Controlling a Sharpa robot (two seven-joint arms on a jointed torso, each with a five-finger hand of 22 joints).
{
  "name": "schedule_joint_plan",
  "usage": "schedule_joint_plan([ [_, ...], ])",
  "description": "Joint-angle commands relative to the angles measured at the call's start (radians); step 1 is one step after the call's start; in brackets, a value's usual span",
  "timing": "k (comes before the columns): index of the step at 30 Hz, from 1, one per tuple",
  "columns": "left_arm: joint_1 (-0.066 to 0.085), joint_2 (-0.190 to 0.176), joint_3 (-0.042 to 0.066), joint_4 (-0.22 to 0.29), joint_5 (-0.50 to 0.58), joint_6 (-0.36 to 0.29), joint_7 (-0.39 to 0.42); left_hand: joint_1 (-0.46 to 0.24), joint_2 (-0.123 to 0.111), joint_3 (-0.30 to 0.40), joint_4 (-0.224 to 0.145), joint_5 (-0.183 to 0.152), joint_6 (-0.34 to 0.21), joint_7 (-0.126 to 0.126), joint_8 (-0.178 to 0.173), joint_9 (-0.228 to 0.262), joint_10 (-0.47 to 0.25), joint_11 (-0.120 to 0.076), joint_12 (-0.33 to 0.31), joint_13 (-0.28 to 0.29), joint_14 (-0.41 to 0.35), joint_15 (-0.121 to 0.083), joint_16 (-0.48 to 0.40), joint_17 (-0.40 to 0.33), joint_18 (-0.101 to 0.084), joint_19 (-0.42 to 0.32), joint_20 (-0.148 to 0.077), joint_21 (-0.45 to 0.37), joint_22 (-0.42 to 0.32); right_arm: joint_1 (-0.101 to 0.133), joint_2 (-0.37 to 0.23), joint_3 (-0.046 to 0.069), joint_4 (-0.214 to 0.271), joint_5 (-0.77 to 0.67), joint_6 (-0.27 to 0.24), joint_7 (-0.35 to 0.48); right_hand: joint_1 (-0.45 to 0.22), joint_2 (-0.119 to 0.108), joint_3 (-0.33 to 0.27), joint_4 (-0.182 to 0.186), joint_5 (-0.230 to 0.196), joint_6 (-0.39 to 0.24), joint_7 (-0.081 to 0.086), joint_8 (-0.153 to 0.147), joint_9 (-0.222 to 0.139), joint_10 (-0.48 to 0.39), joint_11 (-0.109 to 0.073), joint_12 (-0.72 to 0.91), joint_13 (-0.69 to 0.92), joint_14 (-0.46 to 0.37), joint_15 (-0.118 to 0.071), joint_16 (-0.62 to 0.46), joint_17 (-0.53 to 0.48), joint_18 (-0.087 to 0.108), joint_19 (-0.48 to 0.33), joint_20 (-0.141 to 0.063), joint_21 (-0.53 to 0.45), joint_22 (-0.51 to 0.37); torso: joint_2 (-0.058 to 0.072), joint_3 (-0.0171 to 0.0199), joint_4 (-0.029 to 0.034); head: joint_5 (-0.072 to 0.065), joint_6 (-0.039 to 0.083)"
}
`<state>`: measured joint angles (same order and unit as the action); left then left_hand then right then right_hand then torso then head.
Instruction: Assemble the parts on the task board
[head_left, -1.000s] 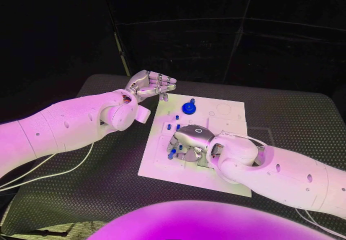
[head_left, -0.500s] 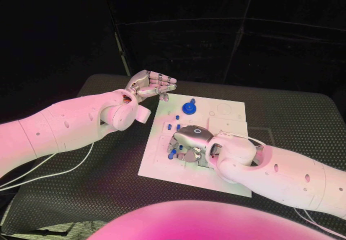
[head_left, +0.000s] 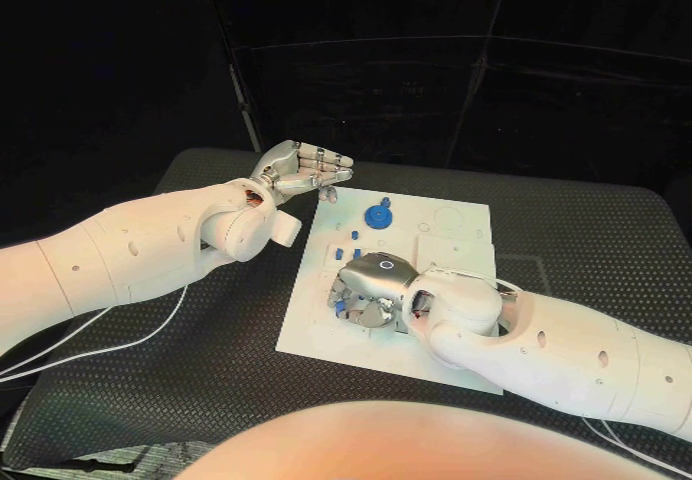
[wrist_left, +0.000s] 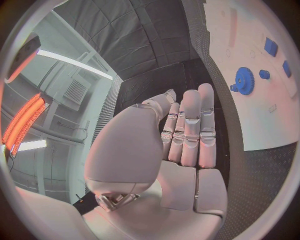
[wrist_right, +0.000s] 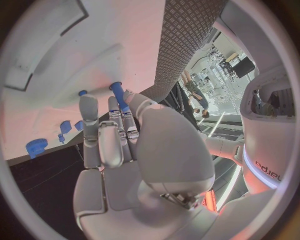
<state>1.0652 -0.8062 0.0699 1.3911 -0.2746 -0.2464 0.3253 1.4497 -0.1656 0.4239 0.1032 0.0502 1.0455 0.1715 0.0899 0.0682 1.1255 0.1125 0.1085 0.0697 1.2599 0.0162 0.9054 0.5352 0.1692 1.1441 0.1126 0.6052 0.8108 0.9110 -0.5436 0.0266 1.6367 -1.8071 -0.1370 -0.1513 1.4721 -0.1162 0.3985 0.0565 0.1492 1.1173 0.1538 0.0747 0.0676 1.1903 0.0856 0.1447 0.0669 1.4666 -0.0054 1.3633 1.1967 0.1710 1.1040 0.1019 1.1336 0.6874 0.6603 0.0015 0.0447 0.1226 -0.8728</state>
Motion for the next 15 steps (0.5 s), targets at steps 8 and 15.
schedule_joint_plan([
  [8, 0.002, 0.001, 0.001, 0.000, 0.004, 0.010, 0.004, 0.005, 0.002, 0.000, -0.005, -0.001, 0.005, 0.005, -0.002, -0.001, -0.008, -0.003, -0.003, -0.001, -0.002, 0.003, -0.007, -0.001, 0.013, 0.000, 0.006, -0.006, -0.002, -0.003, -0.001, -0.006, 0.001, -0.025, 0.003, -0.037, -0.037, -0.018, 0.001, 0.010, -0.001, -0.061, 0.021, -0.013, -0.003, -0.068, 0.020, -0.044, -0.005, 0.033, 0.023, -0.012, -0.016, -0.007, -0.022, 0.017, -0.019, -0.025, 0.000, 0.0007, -0.0006, -0.001, 0.000],
  [15, 0.002, 0.001, 0.001, -0.001, 0.004, 0.010, 0.004, 0.005, 0.002, 0.000, -0.005, -0.001, 0.005, 0.005, -0.002, -0.001, -0.008, -0.003, -0.003, -0.001, -0.002, 0.003, -0.007, -0.001, 0.013, 0.000, 0.006, -0.006, -0.002, -0.003, -0.007, -0.006, 0.007, -0.018, -0.029, -0.026, -0.056, -0.040, -0.015, 0.009, -0.001, -0.101, 0.036, -0.014, -0.004, -0.131, 0.038, -0.071, -0.005, 0.030, 0.039, -0.015, -0.024, 0.000, -0.044, 0.031, -0.044, -0.065, -0.001, 0.0009, -0.0001, -0.002, 0.000],
])
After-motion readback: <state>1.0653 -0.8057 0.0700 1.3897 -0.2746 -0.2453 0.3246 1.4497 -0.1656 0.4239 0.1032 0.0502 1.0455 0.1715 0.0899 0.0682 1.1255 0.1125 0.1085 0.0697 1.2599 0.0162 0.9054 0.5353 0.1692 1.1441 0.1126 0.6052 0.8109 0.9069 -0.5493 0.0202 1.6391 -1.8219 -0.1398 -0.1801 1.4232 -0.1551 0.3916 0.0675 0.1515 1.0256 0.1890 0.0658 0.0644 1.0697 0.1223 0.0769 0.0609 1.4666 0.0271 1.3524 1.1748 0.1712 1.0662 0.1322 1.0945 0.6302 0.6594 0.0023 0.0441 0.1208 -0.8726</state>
